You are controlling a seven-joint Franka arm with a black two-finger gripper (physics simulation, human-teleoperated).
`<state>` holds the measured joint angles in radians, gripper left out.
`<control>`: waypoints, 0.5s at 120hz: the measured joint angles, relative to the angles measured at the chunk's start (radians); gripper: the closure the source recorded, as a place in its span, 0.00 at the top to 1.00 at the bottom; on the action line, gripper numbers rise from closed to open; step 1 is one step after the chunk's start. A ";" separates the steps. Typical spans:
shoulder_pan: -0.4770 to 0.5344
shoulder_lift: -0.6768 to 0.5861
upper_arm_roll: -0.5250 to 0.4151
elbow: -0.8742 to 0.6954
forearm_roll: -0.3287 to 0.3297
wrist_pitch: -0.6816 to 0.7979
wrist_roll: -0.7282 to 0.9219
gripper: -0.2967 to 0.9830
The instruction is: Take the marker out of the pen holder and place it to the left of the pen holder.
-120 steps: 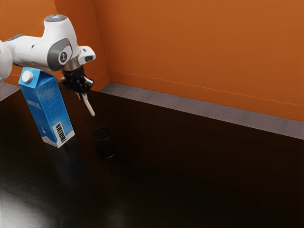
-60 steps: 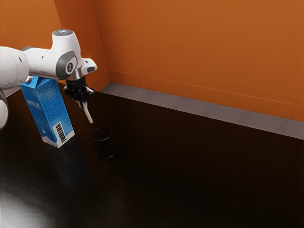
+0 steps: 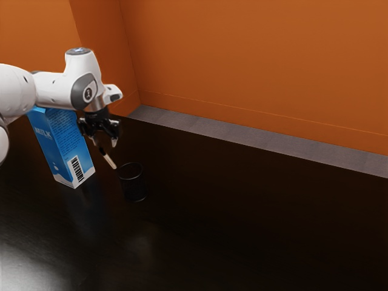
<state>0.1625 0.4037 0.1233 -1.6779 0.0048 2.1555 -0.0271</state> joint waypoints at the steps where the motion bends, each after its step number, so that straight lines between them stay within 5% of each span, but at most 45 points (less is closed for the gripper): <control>1: -0.001 -0.015 0.000 -0.014 -0.002 0.000 0.001 0.60; 12: -0.062 -0.349 -0.007 -0.202 -0.012 -0.013 0.006 0.66; 20: -0.115 -0.512 -0.050 -0.155 -0.011 -0.090 0.007 0.69; 31: -0.159 -0.554 -0.068 -0.010 0.035 -0.256 -0.004 0.72; 60: -0.188 -0.538 -0.063 0.042 0.094 -0.475 -0.025 0.75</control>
<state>-0.0252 -0.1346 0.0601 -1.6360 0.0987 1.6806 -0.0519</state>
